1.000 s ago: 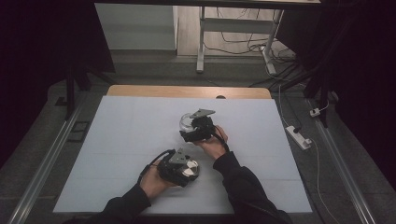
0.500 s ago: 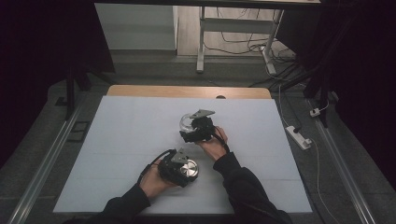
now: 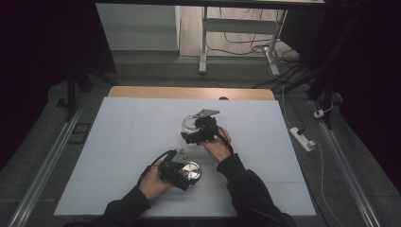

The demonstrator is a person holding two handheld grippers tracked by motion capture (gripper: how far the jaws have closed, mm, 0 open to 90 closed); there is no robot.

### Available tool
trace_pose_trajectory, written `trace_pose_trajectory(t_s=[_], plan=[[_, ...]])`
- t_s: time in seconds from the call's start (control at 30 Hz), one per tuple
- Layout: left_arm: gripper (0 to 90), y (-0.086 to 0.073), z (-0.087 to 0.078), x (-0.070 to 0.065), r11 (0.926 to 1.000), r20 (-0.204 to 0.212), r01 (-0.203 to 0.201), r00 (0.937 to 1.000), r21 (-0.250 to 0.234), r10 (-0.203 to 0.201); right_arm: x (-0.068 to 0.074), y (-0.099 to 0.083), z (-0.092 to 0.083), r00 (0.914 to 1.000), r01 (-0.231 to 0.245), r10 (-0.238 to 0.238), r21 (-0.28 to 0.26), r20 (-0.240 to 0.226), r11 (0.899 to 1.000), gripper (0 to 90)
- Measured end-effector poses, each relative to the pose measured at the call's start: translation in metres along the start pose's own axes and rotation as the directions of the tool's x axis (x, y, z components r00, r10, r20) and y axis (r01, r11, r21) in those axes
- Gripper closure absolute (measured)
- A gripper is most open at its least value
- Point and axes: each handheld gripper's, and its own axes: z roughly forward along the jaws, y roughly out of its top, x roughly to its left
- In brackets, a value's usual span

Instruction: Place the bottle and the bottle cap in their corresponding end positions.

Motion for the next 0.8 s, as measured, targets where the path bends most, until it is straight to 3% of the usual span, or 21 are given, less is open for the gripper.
trace_pose_trajectory(t_s=[0.3, 0.57, 0.8], plan=[[0.8, -0.006, -0.014, 0.002, 0.9994, 0.004, 0.027, 0.9996, -0.02, -0.026, -0.002, 0.001, -0.008, 0.9996, -0.014, 0.014, 0.011, -0.025, 1.0, 1.3], [0.0, -0.011, -0.022, 0.006, 0.998, 0.024, 0.055, 0.9982, -0.03, -0.054, 0.001, -0.003, -0.014, 0.9994, 0.024, -0.023, 0.042, -0.026, 0.999, 0.0], [0.0, -0.016, -0.034, 0.01, 0.9953, 0.038, 0.084, 0.9959, -0.048, -0.082, -0.002, -0.006, -0.025, 0.9989, 0.005, -0.003, 0.03, -0.046, 1.0, 0.0]])
